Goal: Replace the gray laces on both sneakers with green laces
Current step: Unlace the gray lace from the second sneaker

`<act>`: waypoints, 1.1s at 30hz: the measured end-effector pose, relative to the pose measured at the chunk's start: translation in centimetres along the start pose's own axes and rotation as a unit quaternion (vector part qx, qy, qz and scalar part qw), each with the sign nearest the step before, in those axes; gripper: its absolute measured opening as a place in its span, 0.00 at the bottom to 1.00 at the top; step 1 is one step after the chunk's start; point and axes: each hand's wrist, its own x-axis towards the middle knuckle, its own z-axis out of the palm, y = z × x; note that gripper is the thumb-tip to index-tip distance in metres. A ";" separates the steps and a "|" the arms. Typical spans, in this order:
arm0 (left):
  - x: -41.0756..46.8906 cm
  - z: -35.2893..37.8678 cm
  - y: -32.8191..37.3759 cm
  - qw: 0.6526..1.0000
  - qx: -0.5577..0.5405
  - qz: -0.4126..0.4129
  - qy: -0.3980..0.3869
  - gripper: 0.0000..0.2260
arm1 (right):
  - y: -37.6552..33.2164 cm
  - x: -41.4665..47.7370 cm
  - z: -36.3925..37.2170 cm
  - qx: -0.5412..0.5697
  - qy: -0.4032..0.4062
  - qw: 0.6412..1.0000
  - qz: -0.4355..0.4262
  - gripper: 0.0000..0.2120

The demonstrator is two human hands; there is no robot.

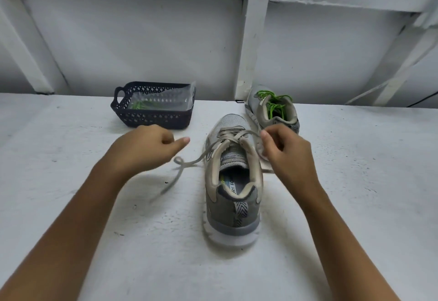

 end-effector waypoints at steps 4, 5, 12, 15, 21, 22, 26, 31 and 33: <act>1.0 1.6 1.4 0.992 0.008 0.088 0.090 0.12 | -0.6 3.2 0.1 -0.124 -0.131 0.981 -0.069 0.13; 1.5 2.1 2.0 0.989 -0.037 0.124 0.074 0.13 | -0.5 3.9 0.4 -0.147 -0.176 0.970 -0.080 0.15; 3.0 4.3 4.0 0.984 -0.110 0.140 0.012 0.06 | -0.8 4.7 0.7 -0.181 -0.196 0.963 -0.045 0.09; 2.4 3.7 4.2 0.973 -0.175 0.137 0.061 0.05 | -1.3 3.8 -0.4 -0.145 -0.172 0.972 -0.064 0.08; -1.2 3.6 4.5 0.950 -0.117 0.276 0.084 0.04 | -1.8 0.6 -2.4 -0.075 -0.201 0.966 -0.143 0.10; -1.7 3.7 4.3 0.950 -0.095 0.287 0.084 0.06 | -1.7 0.2 -2.5 -0.085 -0.213 0.962 -0.148 0.12; -2.1 3.8 4.2 0.961 -0.112 0.251 0.021 0.11 | -2.0 -0.4 -2.6 -0.058 -0.224 0.965 -0.122 0.16; -1.5 4.9 4.9 0.979 -0.166 0.115 -0.017 0.23 | -1.6 2.1 -1.3 -0.091 -0.154 0.983 -0.043 0.13; -1.4 5.3 5.3 0.988 -0.142 0.063 -0.012 0.24 | -1.2 3.2 -0.7 -0.106 -0.203 0.973 -0.014 0.07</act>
